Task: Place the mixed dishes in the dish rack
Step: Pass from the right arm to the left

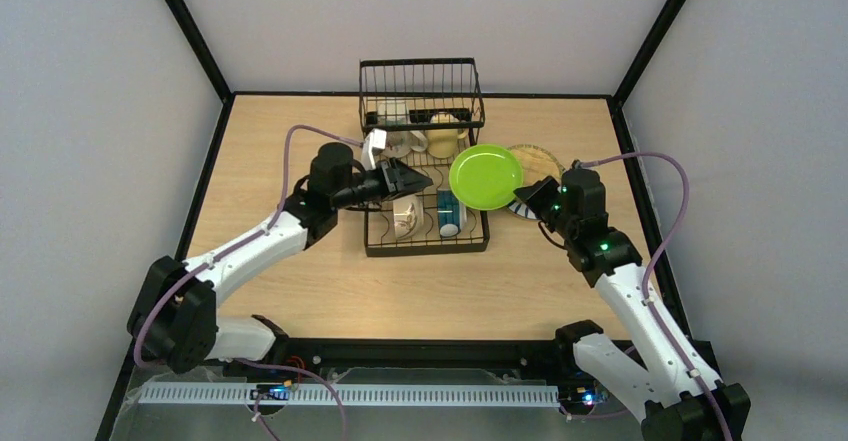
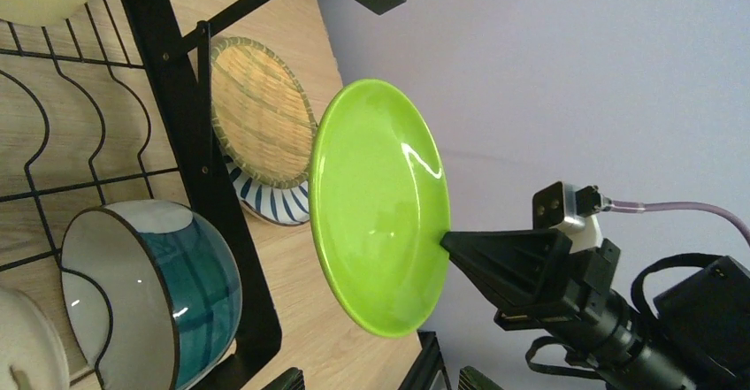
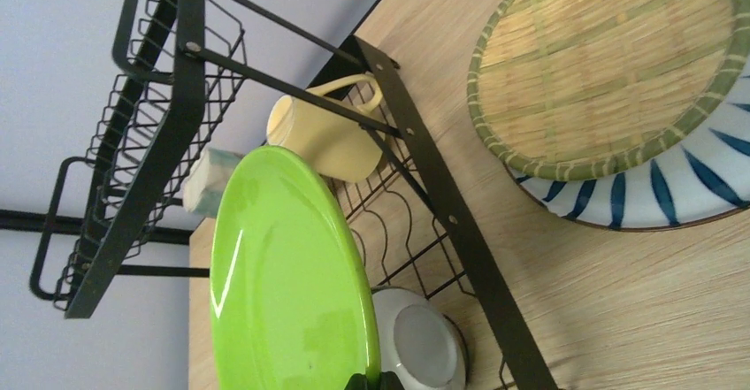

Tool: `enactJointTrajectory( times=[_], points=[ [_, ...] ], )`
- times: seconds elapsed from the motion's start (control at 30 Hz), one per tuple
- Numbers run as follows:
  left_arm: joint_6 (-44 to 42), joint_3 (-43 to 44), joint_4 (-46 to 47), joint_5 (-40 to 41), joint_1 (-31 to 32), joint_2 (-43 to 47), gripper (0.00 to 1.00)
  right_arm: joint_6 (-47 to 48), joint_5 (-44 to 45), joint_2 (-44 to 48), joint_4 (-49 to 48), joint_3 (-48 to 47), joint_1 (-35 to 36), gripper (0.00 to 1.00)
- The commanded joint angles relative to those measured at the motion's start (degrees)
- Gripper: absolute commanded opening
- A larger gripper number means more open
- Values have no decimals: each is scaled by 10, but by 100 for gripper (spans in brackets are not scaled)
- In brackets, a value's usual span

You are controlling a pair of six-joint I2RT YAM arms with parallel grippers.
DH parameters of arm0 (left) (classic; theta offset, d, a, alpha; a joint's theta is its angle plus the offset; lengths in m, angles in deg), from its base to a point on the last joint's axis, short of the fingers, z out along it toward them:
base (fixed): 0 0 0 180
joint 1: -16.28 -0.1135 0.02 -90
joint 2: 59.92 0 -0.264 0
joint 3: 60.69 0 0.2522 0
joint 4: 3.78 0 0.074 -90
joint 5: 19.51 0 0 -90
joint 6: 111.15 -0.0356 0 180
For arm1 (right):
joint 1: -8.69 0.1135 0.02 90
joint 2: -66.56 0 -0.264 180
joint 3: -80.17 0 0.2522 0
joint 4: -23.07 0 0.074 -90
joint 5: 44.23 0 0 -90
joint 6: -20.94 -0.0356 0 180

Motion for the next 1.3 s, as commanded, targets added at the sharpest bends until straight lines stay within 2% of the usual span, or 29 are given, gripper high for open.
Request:
enactJointTrajectory(
  times=[0.0, 0.43, 0.83, 0.93, 1.0, 1.1, 1.27],
  points=[
    [-3, 20, 21, 25, 12, -25, 99, 4, -38, 9, 5, -26, 3, 0],
    [0, 83, 34, 36, 50, -109, 99, 4, -83, 10, -4, -28, 11, 0],
    [12, 91, 66, 37, 63, -129, 99, -5, -115, 14, -12, -27, 14, 0],
    [18, 93, 80, 33, 68, -133, 95, -4, -116, 12, -14, -28, 18, 0],
    [20, 94, 85, 30, 69, -134, 89, -5, -119, 9, -16, -24, 20, 0],
    [22, 94, 92, 26, 69, -132, 71, -7, -119, 8, -20, -20, 21, 0],
    [25, 91, 89, 26, 69, -126, 29, -4, -127, -1, -28, -23, 21, 0]
  ],
)
